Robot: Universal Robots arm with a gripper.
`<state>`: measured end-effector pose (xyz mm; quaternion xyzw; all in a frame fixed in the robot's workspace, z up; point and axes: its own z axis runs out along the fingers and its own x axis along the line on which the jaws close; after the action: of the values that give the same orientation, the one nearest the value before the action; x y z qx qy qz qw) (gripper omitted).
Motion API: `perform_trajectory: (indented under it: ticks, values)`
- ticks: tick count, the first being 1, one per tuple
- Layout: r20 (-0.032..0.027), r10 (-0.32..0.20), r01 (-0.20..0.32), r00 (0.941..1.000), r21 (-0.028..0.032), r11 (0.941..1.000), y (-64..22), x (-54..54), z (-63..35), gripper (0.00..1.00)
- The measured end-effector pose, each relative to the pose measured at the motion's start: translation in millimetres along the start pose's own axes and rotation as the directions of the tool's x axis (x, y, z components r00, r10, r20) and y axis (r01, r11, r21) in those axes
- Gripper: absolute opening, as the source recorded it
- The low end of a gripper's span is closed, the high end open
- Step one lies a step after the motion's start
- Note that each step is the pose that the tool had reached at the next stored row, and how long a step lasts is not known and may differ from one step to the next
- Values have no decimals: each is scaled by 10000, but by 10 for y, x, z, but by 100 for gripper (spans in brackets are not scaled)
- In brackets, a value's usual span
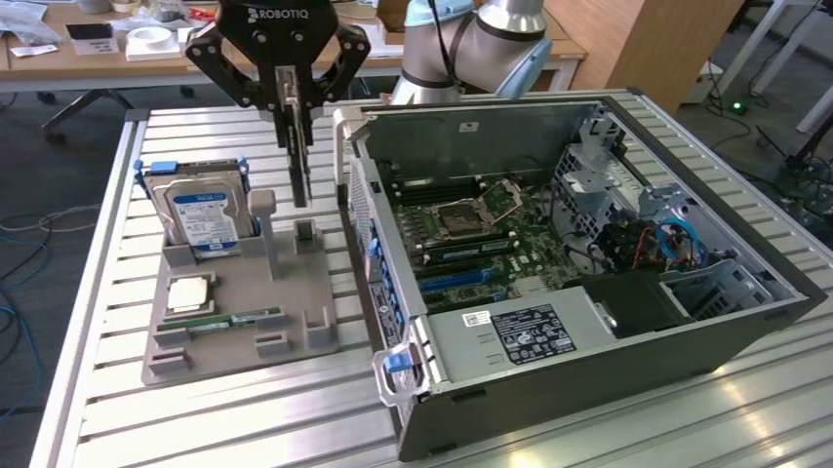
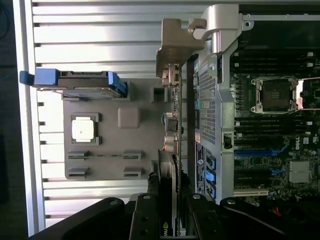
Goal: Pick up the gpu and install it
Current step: 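Pick up the gpu and move the gpu toward the slot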
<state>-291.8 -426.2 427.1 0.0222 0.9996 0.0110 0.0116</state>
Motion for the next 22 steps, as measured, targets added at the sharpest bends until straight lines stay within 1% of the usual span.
perform_trajectory:
  ticks: [4,8,10,16,22]
  values:
    - [1,-1,1,10000,-3,10000,2,-44,2,26]
    - [1,0,0,10000,-4,10000,6,-126,4,26]
    - [1,0,0,10000,-11,10000,8,-178,5,26]
    - [-2,2,-2,10000,-65,10000,16,-365,10,26]
    - [-2,2,-2,10000,-94,10000,24,-545,14,26]
